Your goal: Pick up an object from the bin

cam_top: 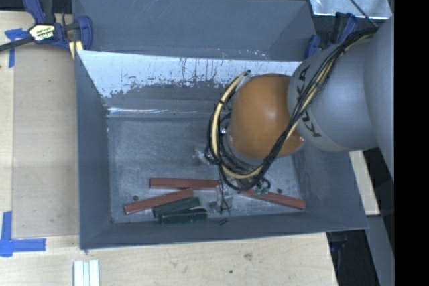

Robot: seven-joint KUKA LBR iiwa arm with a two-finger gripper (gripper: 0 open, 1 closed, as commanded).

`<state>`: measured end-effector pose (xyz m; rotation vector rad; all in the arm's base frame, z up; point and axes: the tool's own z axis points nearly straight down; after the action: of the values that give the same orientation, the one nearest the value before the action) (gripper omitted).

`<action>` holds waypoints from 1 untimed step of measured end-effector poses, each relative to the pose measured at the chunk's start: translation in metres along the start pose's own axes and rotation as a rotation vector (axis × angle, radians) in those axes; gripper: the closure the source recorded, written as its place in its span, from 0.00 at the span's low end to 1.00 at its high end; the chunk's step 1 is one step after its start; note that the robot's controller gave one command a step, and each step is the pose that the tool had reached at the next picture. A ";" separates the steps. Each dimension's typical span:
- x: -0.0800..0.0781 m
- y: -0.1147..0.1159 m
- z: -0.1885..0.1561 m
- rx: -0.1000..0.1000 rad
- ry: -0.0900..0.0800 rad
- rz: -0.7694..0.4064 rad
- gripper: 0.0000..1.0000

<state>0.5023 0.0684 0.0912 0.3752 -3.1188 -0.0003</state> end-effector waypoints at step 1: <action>-0.023 -0.006 0.020 0.000 -0.007 0.087 1.00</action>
Offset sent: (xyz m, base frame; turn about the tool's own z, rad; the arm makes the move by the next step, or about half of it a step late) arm 0.0000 0.0000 0.0000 0.0000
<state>0.5261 0.0679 0.0713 0.2392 -3.1394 -0.0025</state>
